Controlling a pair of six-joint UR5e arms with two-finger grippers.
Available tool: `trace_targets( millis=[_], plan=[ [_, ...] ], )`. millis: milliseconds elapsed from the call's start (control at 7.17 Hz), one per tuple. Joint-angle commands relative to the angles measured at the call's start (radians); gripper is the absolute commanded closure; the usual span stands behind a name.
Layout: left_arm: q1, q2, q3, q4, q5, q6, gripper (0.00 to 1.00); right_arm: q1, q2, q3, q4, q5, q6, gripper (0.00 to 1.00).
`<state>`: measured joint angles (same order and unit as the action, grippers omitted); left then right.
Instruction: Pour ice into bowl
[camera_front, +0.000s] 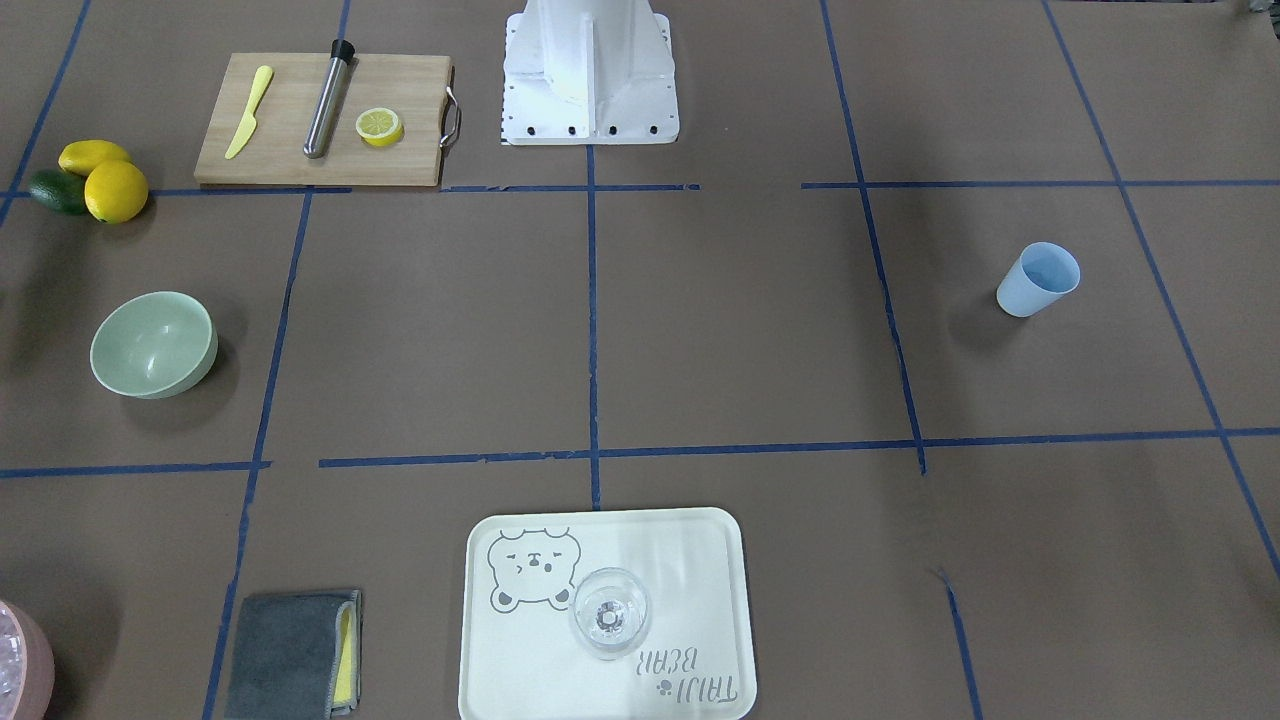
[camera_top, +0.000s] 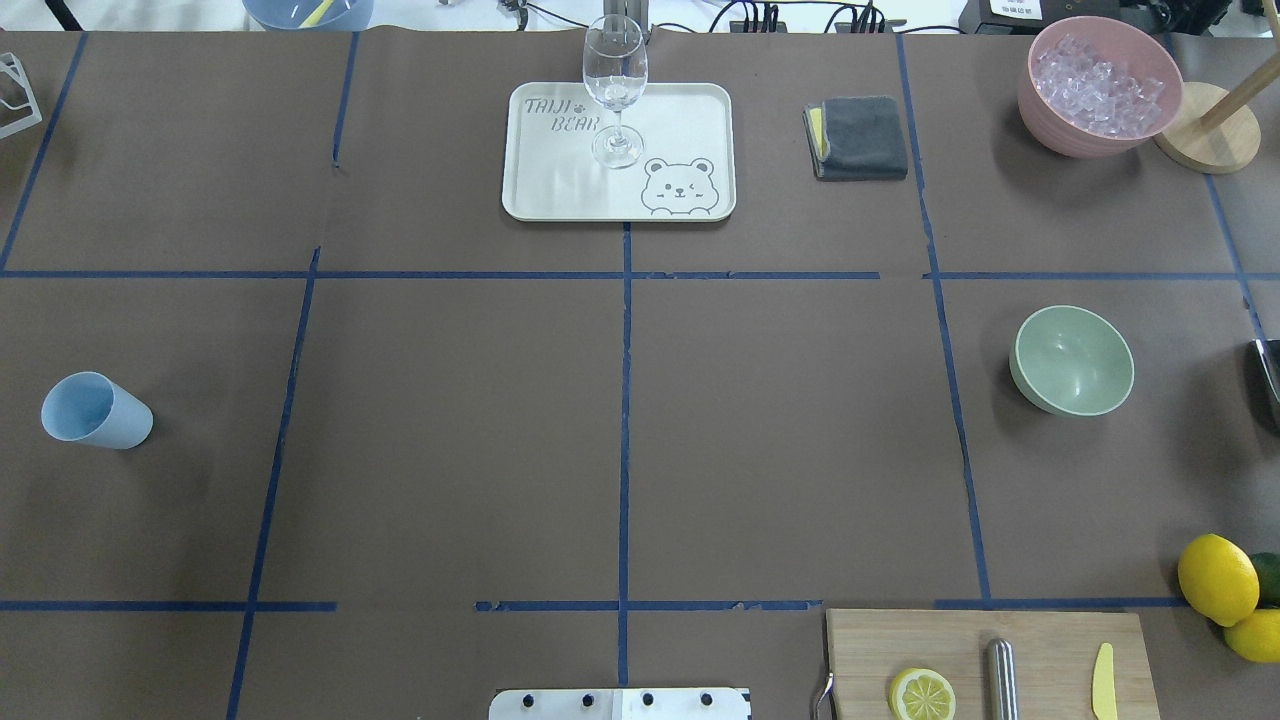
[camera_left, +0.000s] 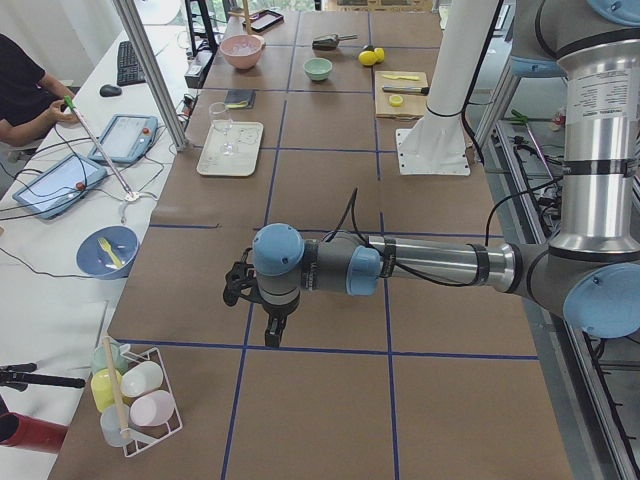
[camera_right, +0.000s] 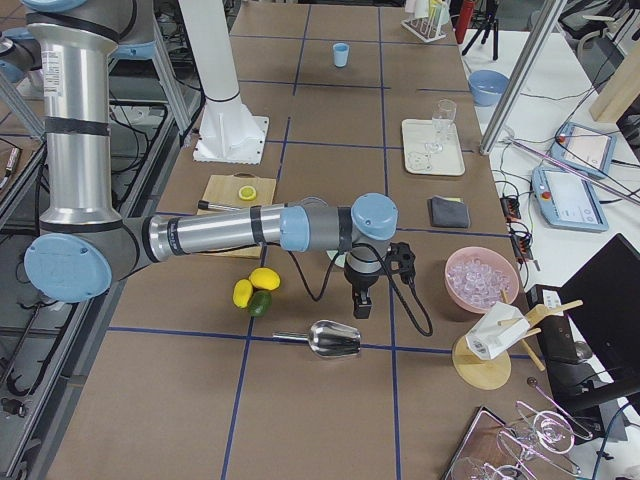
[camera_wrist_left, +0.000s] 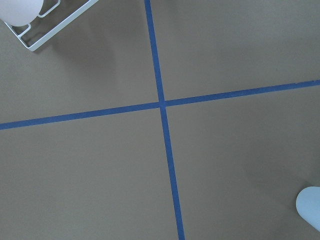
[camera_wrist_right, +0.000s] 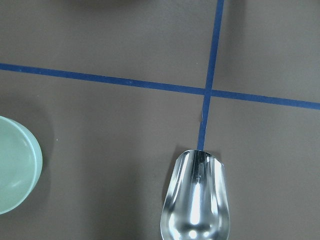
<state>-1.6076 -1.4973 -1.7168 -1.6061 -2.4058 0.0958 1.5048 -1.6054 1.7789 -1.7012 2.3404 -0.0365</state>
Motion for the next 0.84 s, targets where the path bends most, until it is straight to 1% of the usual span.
trace_targets(
  millis=[0, 558, 698],
  plan=[
    [0.003, 0.008, -0.016, 0.002, -0.001, 0.002, 0.00, 0.000, -0.004, -0.001, 0.000, 0.014, 0.000, 0.00],
    [0.023, 0.011, -0.038, -0.011, -0.022, 0.002, 0.00, -0.002, -0.002, 0.007, 0.002, 0.031, -0.005, 0.00],
    [0.023, 0.020, -0.037, -0.049, -0.065, 0.002, 0.00, -0.009, -0.002, 0.005, 0.008, 0.033, -0.005, 0.00]
  ],
)
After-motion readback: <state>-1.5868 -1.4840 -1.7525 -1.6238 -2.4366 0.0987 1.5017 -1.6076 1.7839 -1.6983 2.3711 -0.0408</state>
